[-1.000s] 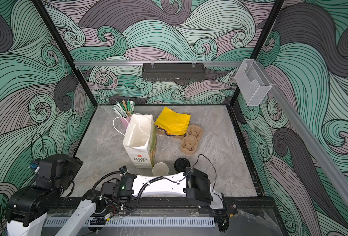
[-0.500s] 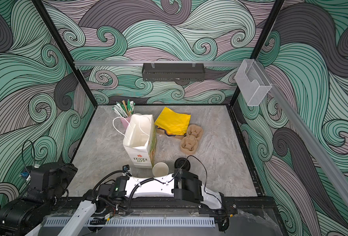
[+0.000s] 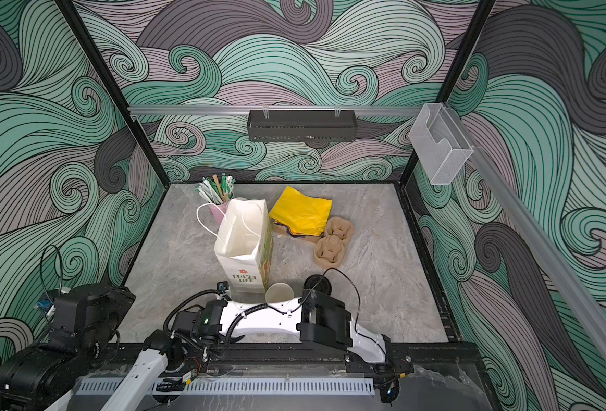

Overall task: Pack a coffee takeout order
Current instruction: Pick up the lid from the lid.

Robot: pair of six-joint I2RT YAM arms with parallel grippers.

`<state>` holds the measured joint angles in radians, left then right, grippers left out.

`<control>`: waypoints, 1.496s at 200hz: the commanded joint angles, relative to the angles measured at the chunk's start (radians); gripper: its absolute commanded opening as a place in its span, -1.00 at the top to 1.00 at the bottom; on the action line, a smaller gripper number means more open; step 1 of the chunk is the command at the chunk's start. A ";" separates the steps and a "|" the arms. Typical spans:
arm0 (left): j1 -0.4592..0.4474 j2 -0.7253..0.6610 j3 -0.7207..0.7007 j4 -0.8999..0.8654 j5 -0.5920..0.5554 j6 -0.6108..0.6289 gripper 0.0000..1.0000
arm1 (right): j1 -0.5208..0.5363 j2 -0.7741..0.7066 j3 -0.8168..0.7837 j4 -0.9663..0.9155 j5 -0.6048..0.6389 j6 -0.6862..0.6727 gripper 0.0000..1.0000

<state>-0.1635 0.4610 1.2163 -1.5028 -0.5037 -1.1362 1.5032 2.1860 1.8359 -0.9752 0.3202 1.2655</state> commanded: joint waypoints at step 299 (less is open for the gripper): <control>0.007 0.023 -0.024 0.023 0.021 0.028 -0.18 | -0.026 0.048 0.058 0.009 -0.024 -0.110 -0.38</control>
<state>-0.1638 0.4759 1.1885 -1.4834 -0.4854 -1.1275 1.4769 2.2204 1.8507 -0.9047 0.2611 1.1759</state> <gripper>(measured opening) 0.592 0.700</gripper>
